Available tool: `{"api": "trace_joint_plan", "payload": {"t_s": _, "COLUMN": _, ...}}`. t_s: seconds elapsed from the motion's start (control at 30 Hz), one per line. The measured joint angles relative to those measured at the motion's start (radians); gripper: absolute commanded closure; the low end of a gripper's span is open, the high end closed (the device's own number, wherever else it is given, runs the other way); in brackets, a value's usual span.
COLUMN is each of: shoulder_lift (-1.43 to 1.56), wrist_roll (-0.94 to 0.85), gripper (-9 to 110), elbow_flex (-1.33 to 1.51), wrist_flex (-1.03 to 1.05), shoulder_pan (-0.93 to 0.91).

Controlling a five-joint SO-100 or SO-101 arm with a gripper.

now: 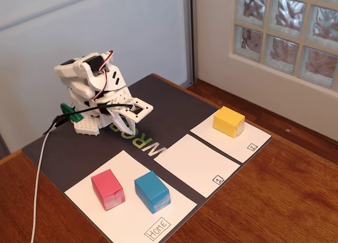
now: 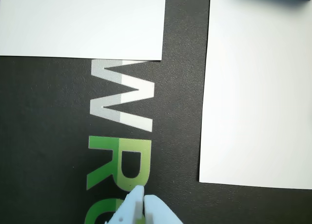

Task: Move box red to home

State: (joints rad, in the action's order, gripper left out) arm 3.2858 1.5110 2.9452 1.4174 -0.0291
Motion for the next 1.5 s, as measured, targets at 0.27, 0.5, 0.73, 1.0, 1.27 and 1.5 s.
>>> {"api": "trace_joint_plan", "payload": {"t_s": 0.27, "shoulder_lift": 0.0, "wrist_roll": -0.018, "gripper": 102, "elbow_flex": 0.077, "wrist_flex": -0.018, "shoulder_pan": -0.012}}
{"api": "trace_joint_plan", "payload": {"t_s": 0.5, "shoulder_lift": 0.0, "wrist_roll": -0.018, "gripper": 102, "elbow_flex": 0.078, "wrist_flex": -0.011, "shoulder_pan": -0.006}}
{"api": "trace_joint_plan", "payload": {"t_s": 0.73, "shoulder_lift": 0.0, "wrist_roll": -0.018, "gripper": 102, "elbow_flex": 0.078, "wrist_flex": -0.011, "shoulder_pan": -0.003}}
{"api": "trace_joint_plan", "payload": {"t_s": 1.0, "shoulder_lift": 0.0, "wrist_roll": -0.017, "gripper": 102, "elbow_flex": 0.078, "wrist_flex": -0.011, "shoulder_pan": 0.003}}
{"api": "trace_joint_plan", "payload": {"t_s": 1.27, "shoulder_lift": 0.0, "wrist_roll": -0.017, "gripper": 102, "elbow_flex": 0.078, "wrist_flex": -0.011, "shoulder_pan": 0.003}}
{"api": "trace_joint_plan", "payload": {"t_s": 1.5, "shoulder_lift": 0.0, "wrist_roll": -0.017, "gripper": 102, "elbow_flex": 0.078, "wrist_flex": -0.011, "shoulder_pan": 0.003}}
